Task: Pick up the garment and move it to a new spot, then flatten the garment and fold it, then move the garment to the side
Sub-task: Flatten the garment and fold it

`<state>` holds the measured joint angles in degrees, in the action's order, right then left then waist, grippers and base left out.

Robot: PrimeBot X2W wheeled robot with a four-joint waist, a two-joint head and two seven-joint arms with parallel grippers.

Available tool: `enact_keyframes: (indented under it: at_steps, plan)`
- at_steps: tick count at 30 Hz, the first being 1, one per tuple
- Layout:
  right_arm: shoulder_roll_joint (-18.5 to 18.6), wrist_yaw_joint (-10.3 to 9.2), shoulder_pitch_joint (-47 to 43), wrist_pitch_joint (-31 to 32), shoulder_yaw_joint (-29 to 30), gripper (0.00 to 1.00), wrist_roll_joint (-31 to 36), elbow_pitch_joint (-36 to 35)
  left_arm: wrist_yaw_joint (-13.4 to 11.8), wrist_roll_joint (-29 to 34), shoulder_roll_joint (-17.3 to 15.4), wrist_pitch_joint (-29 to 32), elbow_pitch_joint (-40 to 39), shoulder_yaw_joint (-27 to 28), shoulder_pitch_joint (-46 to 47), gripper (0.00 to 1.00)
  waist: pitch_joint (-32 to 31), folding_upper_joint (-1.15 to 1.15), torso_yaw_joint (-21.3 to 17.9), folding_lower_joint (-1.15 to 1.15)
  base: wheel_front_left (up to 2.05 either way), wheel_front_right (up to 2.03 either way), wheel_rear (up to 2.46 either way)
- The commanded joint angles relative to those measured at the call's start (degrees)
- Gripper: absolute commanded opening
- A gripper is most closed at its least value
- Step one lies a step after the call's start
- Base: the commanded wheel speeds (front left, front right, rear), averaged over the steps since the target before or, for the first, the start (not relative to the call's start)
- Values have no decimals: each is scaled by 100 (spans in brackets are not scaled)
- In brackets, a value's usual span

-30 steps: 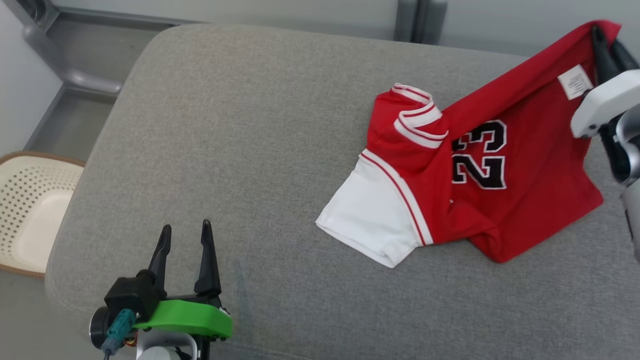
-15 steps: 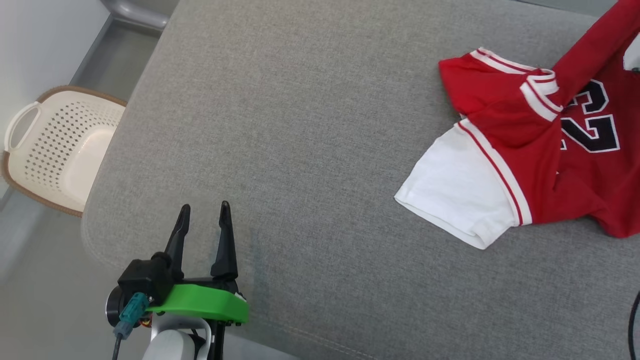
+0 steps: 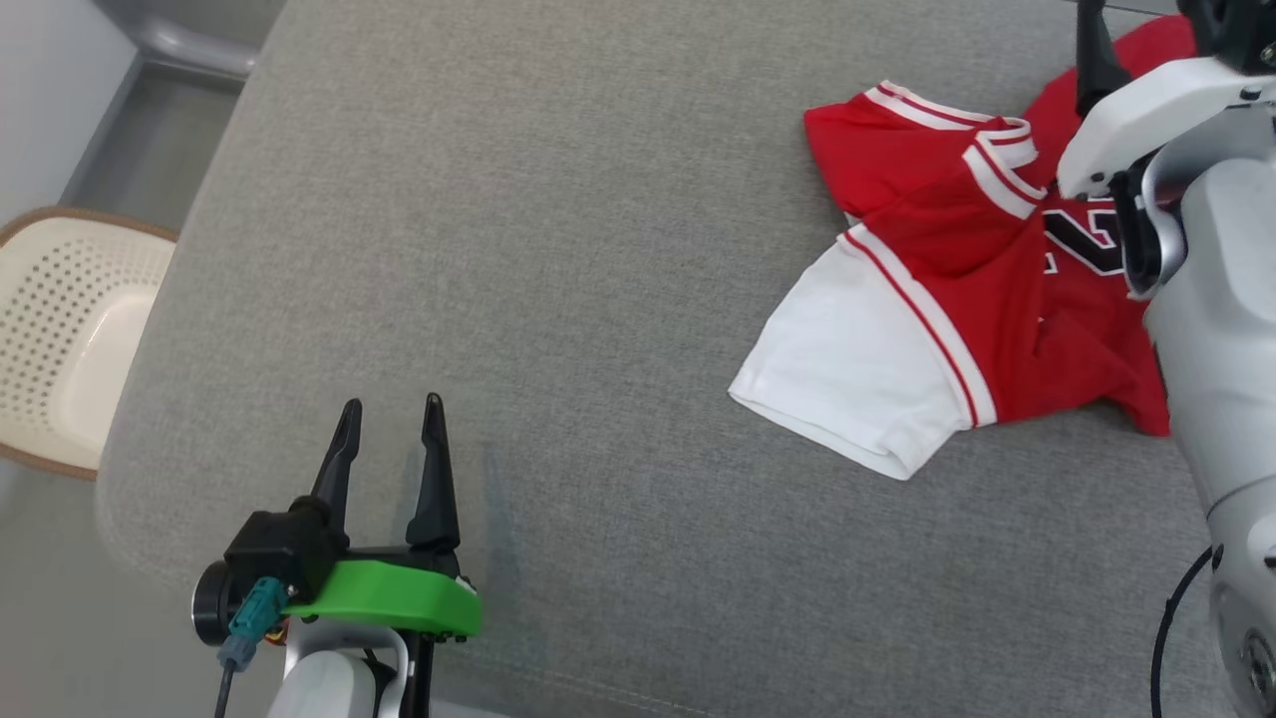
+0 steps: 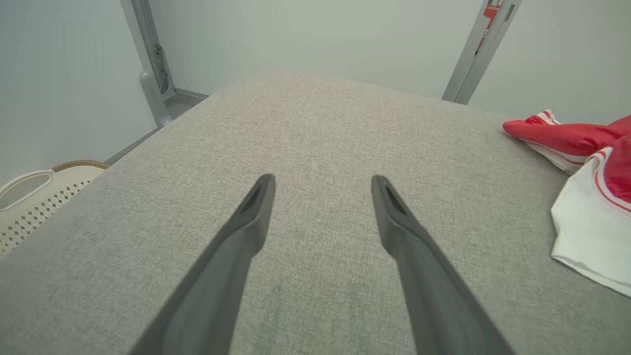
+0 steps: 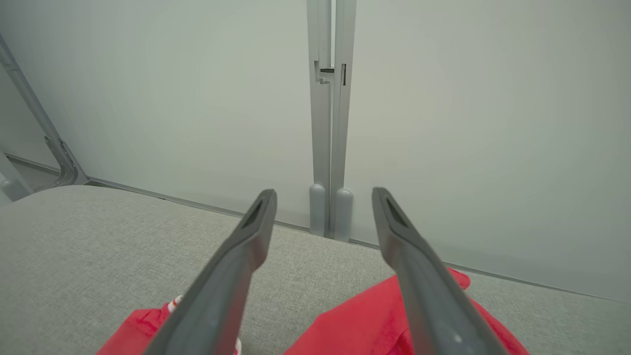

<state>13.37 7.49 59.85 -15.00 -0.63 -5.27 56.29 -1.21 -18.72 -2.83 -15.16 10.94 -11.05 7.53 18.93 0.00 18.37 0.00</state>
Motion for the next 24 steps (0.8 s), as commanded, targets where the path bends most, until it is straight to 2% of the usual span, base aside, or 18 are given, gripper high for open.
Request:
enact_keyframes:
  at_steps: [1, 3, 4, 9, 17, 24]
  plan:
    - [2, 0, -293, -18, -150, 100, -220, -202, 44, 58, -12, 5, 24, 39, 16, 100, -418, 0, -514, 0, 0, 0, 0]
    - [-13, 0, -647, -18, -418, 100, -518, -522, 85, 144, -14, 5, 66, 76, 15, 100, -555, 0, -724, 0, 0, 0, 0]
    - [40, 0, -1430, -20, -835, 100, -1016, -1190, 168, 261, -14, 5, 170, 115, 0, 100, -821, 0, -1132, 0, 0, 0, 0]
    - [-43, 0, -2488, -19, -799, 100, -1332, -2110, 211, 224, -14, 5, 287, 81, -49, 100, -1094, 0, -1496, 0, 0, 0, 0]
    - [-473, 0, -3826, -20, -387, 100, -1222, -3241, 381, 393, -15, 5, 689, -80, 222, 100, -1195, 0, -1846, 0, 0, 0, 0]
    - [-736, 0, -4317, -20, -309, 100, -1019, -3719, 618, 621, -22, 5, 1510, -380, 876, 100, -1073, 0, -2059, 0, 0, 0, 0]
